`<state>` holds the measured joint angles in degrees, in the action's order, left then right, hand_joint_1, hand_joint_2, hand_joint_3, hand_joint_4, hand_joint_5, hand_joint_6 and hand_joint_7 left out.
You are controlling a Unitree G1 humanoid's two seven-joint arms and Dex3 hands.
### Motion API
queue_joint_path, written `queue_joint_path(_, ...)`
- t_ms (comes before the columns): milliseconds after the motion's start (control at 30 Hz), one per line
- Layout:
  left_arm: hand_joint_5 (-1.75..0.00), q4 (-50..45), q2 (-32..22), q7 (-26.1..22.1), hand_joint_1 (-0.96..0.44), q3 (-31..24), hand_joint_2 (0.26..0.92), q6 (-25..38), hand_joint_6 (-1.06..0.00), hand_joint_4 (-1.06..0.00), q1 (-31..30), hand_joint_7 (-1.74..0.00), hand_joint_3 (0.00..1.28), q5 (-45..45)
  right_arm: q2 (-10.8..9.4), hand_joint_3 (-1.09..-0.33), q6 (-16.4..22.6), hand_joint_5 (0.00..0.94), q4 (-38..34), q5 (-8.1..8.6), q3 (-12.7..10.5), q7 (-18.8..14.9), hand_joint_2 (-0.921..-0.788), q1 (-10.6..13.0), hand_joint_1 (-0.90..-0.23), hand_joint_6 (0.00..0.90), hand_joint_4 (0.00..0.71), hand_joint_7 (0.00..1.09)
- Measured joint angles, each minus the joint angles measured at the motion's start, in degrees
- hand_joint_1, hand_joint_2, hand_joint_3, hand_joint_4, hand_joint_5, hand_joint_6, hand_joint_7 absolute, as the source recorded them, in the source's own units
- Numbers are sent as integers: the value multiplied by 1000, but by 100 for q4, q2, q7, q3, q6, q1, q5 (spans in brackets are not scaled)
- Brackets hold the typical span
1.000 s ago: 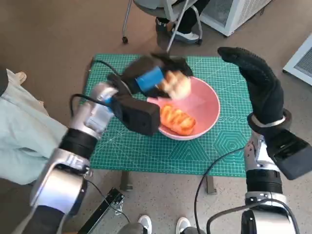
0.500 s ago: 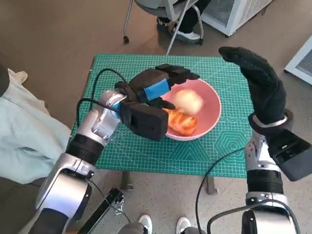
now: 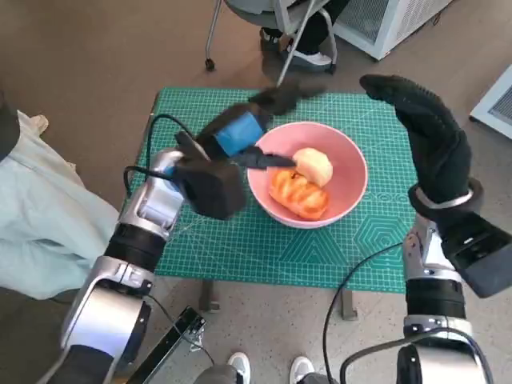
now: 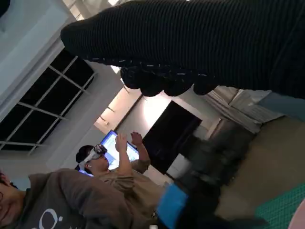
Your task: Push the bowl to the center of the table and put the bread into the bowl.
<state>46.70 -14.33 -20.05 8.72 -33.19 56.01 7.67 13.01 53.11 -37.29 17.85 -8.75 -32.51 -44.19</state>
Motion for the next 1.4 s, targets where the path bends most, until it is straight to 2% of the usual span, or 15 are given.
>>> queue_joint_path(233,-127,-343,260,94,-386,-652,921,-235,-307,-402,-368,-430,107,-864,-24,-746,-148,3,178,-2,0,109,-921,8,-649,5,304,820)
queue_joint_path(467,-167,-1417,626,222,-314,-983,921,-279,-110,-375,-1134,-747,154,-1510,-68,-749,-315,5,383,-24,0,323,-921,16,-642,11,310,822)
queue_joint_path(567,-185,-1831,708,273,-300,-1044,921,-234,-77,-348,-1373,-805,166,-1605,-113,-751,-398,8,477,-52,6,447,-921,17,-630,14,317,823)
queue_joint_path(800,-202,-2411,724,324,-306,-1167,921,-111,-53,-315,-1693,-824,192,-1687,-221,-757,-532,10,687,-253,36,730,-921,21,-617,19,321,823)
queue_joint_path(1067,-212,-2609,589,307,-319,-1203,921,-48,-64,-294,-1940,-770,200,-1664,-286,-773,-590,8,790,-450,90,940,-921,21,-613,15,320,826)
queue_joint_path(1400,-218,-2796,556,404,-331,-1192,921,14,-77,-287,-1996,-747,222,-1494,-303,-773,-636,5,810,-503,169,1020,-921,15,-617,9,316,830)
